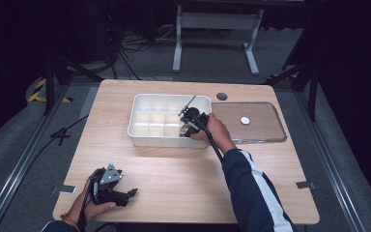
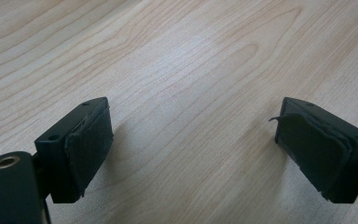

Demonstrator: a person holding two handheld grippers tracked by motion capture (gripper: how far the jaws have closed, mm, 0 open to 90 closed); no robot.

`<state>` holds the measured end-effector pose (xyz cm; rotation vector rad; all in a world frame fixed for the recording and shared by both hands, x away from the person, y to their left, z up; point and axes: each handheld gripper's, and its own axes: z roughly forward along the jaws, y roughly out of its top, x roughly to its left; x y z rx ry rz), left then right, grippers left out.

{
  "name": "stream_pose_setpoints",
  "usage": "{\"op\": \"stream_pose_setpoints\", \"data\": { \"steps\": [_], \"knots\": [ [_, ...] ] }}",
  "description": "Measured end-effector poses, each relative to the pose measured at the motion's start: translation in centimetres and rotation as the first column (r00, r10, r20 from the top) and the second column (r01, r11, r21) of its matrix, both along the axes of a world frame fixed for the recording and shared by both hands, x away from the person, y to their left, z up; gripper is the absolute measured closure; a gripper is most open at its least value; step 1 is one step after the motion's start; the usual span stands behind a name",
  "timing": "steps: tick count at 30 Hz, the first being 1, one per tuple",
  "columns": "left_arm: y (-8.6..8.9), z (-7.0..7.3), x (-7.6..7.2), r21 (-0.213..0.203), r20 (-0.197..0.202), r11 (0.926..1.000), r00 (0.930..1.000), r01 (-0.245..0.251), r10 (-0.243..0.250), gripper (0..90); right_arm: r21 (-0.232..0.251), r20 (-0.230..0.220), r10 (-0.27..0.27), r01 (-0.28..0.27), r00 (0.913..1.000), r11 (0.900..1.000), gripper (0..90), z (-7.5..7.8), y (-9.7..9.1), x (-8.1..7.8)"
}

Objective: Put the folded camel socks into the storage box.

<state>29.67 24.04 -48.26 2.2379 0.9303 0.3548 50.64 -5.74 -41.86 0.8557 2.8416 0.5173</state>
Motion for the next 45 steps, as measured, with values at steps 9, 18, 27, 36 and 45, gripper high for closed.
{"op": "stream_pose_setpoints", "data": {
  "steps": [9, 18, 27, 36, 45],
  "knots": [
    [-0.1, -0.1, 0.0, -0.008, 0.001, 1.0000, 1.0000, -0.005, 0.005, 11.1, -0.016, 0.014, 0.008, -0.008, 0.9999, 0.9998, 75.4, -0.2, 0.2, 0.0],
    [-0.1, -0.1, 0.0, -0.011, 0.000, 0.9999, 1.0000, -0.006, 0.006, 11.1, -0.013, 0.022, 0.011, -0.011, 0.9997, 0.9999, 72.2, 0.1, 0.2, -0.3],
    [-0.1, 0.0, 0.0, -0.007, 0.003, 1.0000, 1.0000, -0.006, 0.006, 11.1, 0.015, 0.023, 0.000, 0.000, 0.9997, 0.9999, 69.8, 0.5, -0.2, -0.5],
    [-0.1, -0.1, 0.0, -0.011, 0.001, 0.9999, 1.0000, -0.006, 0.006, 11.0, 0.032, 0.056, -0.006, 0.004, 0.9984, 0.9995, 62.1, 1.5, -0.7, -1.0],
    [-0.1, -0.1, 0.0, -0.011, 0.001, 0.9999, 1.0000, -0.006, 0.006, 11.0, 0.072, 0.084, -0.025, 0.019, 0.9961, 0.9972, 58.5, 2.3, -1.5, -1.8]
  ]
}}
